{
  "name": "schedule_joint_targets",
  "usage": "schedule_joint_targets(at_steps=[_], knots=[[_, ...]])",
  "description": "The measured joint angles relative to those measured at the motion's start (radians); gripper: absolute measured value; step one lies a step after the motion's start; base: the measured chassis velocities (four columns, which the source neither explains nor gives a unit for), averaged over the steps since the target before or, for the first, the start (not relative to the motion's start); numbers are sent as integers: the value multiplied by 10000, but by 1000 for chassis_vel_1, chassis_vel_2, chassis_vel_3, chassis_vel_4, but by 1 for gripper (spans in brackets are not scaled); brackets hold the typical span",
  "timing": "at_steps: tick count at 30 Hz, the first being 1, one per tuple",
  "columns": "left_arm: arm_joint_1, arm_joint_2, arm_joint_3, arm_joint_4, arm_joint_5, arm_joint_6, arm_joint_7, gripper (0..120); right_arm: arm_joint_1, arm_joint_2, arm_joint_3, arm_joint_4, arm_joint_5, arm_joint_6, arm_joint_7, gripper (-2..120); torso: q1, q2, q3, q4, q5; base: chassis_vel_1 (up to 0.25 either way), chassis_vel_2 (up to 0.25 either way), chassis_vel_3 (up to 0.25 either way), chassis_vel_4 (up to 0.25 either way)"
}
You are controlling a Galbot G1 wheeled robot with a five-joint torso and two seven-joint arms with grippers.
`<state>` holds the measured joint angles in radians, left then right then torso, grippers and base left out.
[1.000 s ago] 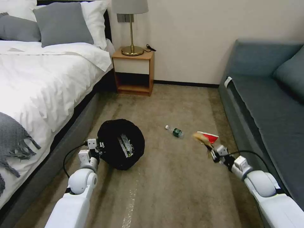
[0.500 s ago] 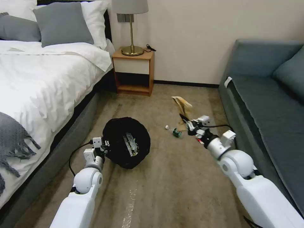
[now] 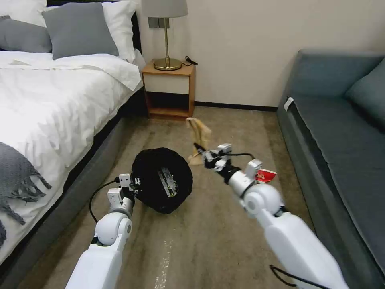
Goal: Pick up the trash bin, then pick up the garbage on the floor and place it into the trash bin.
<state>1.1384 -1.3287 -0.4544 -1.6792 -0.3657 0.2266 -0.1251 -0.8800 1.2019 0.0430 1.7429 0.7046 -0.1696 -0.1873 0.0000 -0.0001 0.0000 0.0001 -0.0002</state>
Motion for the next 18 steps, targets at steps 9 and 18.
schedule_joint_targets(at_steps=[9, 18], knots=[[-34, -36, 48, -137, -171, 74, -97, 1, -87, 1087, -1017, -1263, -1231, 309, -56, 0, 0, 0, 0, 0, 1, 0, 0, 0, 0], [-1, -27, 2, 51, -266, 53, -63, 1, 253, 1559, -1566, -2759, -1966, 562, 63, 10, 0, 0, 0, -1, 1, 0, 0, 0, 0]])
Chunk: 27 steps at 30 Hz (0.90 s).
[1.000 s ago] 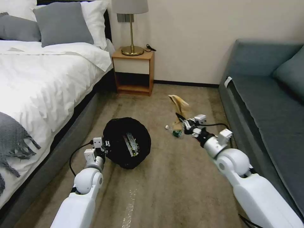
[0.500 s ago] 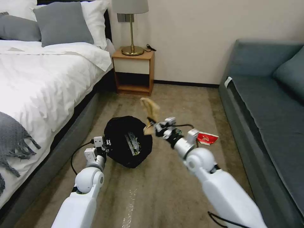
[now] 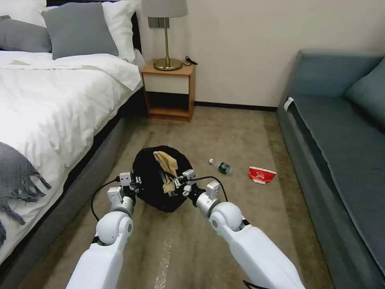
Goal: Pick up the trash bin, then pick up the garbage on the floor and place it into the trash bin.
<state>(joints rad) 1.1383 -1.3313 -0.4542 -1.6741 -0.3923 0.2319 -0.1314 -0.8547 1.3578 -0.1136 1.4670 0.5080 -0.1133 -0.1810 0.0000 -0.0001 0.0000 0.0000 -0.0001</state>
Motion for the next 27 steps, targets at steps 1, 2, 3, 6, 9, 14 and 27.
schedule_joint_targets(at_steps=[1, 2, 3, 6, 9, 14, 27], knots=[[0, 0, 0, 0, 0, 0, 0, 1, 0, 0, 0, 0, 0, 0, 0, 10, 0, 0, 0, 0, 0, 0, 0, 0, 0], [0, 12, -9, 27, -21, -3, 10, 1, 49, 49, -7, -118, -41, 15, 22, 13, 0, 0, 0, 0, 0, 0, 0, 0, 0], [-3, 31, -16, 59, -52, -5, 20, 1, 105, 97, -11, -224, -73, 34, 41, 19, 0, 0, 0, 0, 0, 0, 0, 0, 0], [-21, 57, -33, 99, -103, -9, 35, 1, 209, 163, -23, -367, -108, 67, 65, 28, 0, 0, 0, 0, 0, 0, 0, 0, 0], [-47, 74, -43, 121, -137, -14, 46, 1, 274, 204, -24, -456, -133, 97, 77, 38, 0, 0, 0, 0, 0, 0, 0, 0, 0], [-100, 137, -55, 204, -208, -32, 63, 1, 199, 241, 68, -576, -292, 195, 90, 59, 0, 0, 0, -1, 1, 0, 0, 0, 0], [-94, 253, -75, 389, -279, -123, 96, 1, -860, 12, 1050, 252, -180, 372, 104, 99, 0, 0, -1, 0, 2, 0, 0, 0, 0]])
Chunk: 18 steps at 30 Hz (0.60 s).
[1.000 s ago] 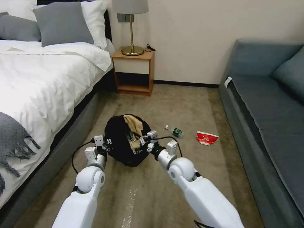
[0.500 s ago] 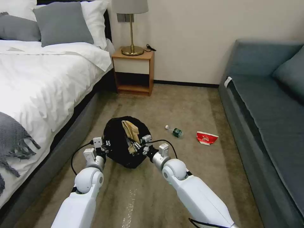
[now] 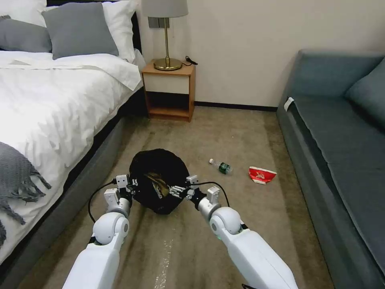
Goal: Pick up the trash bin, then pick up the garbage on the floor and place it into the trash bin.
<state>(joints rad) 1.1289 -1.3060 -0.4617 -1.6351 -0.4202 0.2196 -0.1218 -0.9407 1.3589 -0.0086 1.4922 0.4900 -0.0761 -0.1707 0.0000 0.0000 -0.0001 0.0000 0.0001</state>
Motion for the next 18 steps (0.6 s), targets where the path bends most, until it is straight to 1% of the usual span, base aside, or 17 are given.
schedule_joint_targets(at_steps=[3, 9, 10, 13, 18], knots=[[-34, 12, -2, -3, -5, 0, 0, 1, -162, -70, 316, 236, 0, 26, 78, 100, 0, 0, 0, 0, 0, 0, 0, 0, 0], [-107, 118, -36, 9, 0, -13, -12, 1, -727, -545, 1400, 930, 26, 136, 207, 100, 0, 1, 0, -1, 1, 0, 0, 0, 0], [-107, 118, -36, 9, 0, -13, -12, 1, -727, -545, 1400, 930, 26, 136, 207, 100, 0, 1, 0, -1, 1, 0, 0, 0, 0], [-110, 161, -70, 39, 1, -46, -12, 1, -1172, -903, 2106, 1174, 43, 298, 208, 100, 0, 2, 0, -1, 1, 0, 0, 0, 0], [-107, 204, -80, 117, 13, -96, -6, 1, -1562, -1083, 2743, 1262, 39, 385, 321, 100, 0, 2, 0, -2, 0, 0, 0, 0, 0]])
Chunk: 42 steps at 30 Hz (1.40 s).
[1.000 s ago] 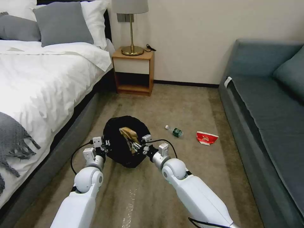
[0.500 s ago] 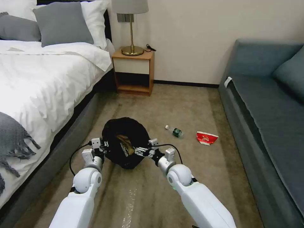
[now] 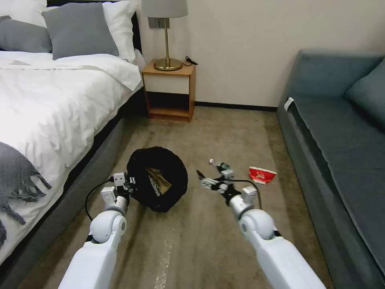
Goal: Pick up the trash bin, then pick up the garbage on the floor and place it into the trash bin.
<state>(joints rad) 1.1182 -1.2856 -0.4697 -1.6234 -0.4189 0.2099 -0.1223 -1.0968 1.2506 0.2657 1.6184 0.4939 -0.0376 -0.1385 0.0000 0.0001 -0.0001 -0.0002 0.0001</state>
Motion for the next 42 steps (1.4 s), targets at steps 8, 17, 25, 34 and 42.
schedule_joint_targets(at_steps=[8, 17, 25, 34, 42], knots=[[-45, 86, -137, 374, 190, -238, -29, 1, -786, 162, 1511, -15, -79, 48, 575, 100, 0, 0, 0, 2, 0, 0, 0, 0, 0], [57, 256, -254, 111, 116, -219, -42, 1, -1393, 274, 2566, -1019, -525, 466, 756, 100, 0, 0, 1, 1, 1, 0, 0, 0, 0], [110, 387, -317, 220, 87, -230, -50, 1, -1556, 288, 2882, -1624, -1007, 575, 928, 100, 0, 0, 1, 2, 0, 0, 0, 0, 0], [141, 472, -381, 272, 76, -266, -56, 1, -1651, 324, 3046, -1663, -972, 598, 940, 100, 0, 0, 1, 3, -1, 0, 0, 0, 0], [155, 491, -367, 334, 75, -321, -54, 1, -1773, 332, 3188, -1736, -941, 737, 917, 100, 0, -2, 1, 2, 0, 0, 0, 0, 0]])
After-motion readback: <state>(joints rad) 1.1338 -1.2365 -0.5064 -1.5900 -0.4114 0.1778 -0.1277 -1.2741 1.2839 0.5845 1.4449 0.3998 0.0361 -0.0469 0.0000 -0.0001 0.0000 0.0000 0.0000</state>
